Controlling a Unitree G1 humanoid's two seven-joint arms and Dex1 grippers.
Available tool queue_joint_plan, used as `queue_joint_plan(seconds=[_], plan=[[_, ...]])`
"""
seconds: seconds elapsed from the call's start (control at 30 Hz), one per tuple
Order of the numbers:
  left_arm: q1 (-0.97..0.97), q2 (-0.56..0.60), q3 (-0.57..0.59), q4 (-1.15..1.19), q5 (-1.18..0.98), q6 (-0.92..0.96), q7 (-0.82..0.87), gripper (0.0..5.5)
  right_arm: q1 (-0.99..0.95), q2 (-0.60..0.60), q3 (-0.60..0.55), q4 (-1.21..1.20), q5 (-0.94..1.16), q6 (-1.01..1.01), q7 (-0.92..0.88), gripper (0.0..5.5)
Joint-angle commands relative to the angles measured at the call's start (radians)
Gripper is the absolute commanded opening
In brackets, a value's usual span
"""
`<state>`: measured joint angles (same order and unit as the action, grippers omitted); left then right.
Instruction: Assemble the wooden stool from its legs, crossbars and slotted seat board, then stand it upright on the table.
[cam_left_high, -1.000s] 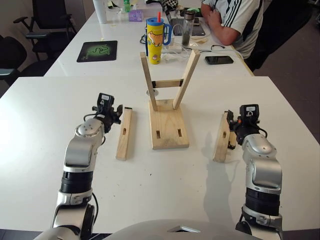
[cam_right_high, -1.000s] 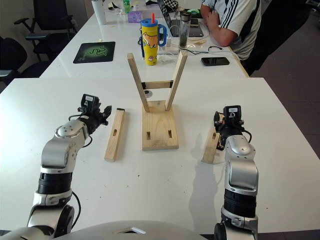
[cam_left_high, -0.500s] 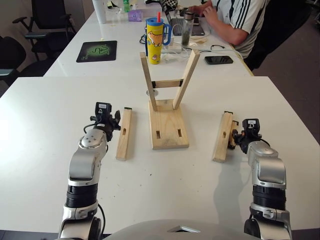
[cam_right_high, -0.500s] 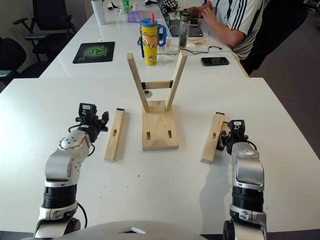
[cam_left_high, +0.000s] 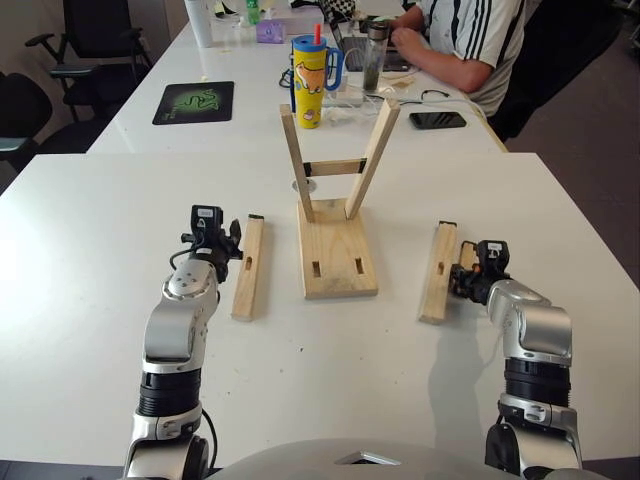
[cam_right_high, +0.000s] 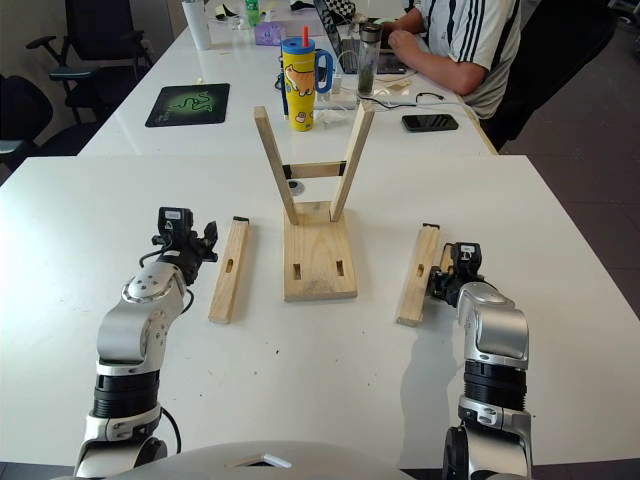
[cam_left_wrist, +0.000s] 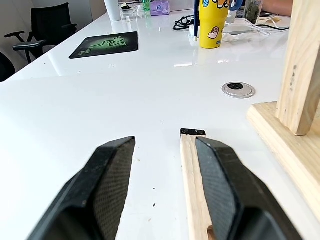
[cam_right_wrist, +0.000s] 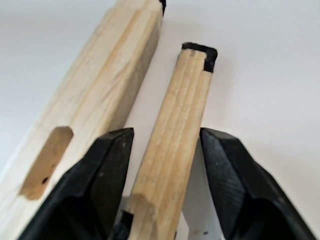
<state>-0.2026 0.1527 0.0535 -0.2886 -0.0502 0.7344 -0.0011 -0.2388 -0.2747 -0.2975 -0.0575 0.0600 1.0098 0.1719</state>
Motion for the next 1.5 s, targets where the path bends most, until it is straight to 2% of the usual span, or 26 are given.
queue_joint_plan(seconds=[0.03, 0.13, 0.4, 0.57, 0.67, 0.77, 0.87, 1.0, 1.17, 1.5], plan=[[-0.005, -0.006, -0.026, 0.009, 0.023, -0.009, 0.005, 2.24, 0.012, -0.005, 0.029, 0.019, 0.008, 0.035, -0.003, 2.45], [-0.006, -0.006, -0.029, 0.007, 0.029, -0.009, 0.003, 2.24, 0.024, -0.01, 0.043, 0.027, -0.002, 0.042, -0.015, 2.45], [-0.003, -0.003, -0.031, -0.004, 0.031, -0.002, -0.006, 2.24, -0.015, 0.037, -0.068, 0.058, 0.019, 0.081, -0.113, 1.33], [-0.013, -0.009, -0.027, -0.006, 0.005, 0.003, -0.03, 2.24, -0.075, 0.047, -0.096, 0.049, 0.034, 0.006, -0.154, 1.3], [-0.014, -0.04, 0.009, -0.023, -0.089, 0.022, -0.088, 2.24, -0.127, 0.009, -0.034, -0.017, 0.02, -0.271, -0.109, 1.3], [-0.015, -0.109, 0.066, -0.075, -0.289, 0.077, -0.183, 2.24, -0.145, -0.015, 0.009, -0.103, 0.115, -0.479, 0.078, 1.3], [-0.023, -0.199, 0.129, -0.129, -0.503, 0.143, -0.211, 2.24, -0.062, -0.051, 0.087, -0.199, 0.22, -0.546, 0.299, 1.3], [-0.045, -0.305, 0.195, -0.158, -0.772, 0.198, -0.179, 2.24, 0.04, -0.111, 0.213, -0.285, 0.242, -0.634, 0.474, 1.3], [-0.04, -0.34, 0.17, -0.144, -0.996, 0.231, -0.093, 2.24, 0.068, -0.12, 0.28, -0.32, 0.244, -0.694, 0.523, 1.3], [-0.045, -0.289, 0.105, -0.105, -1.125, 0.183, 0.017, 2.24, 0.061, -0.107, 0.363, -0.377, 0.26, -0.699, 0.524, 1.3]])
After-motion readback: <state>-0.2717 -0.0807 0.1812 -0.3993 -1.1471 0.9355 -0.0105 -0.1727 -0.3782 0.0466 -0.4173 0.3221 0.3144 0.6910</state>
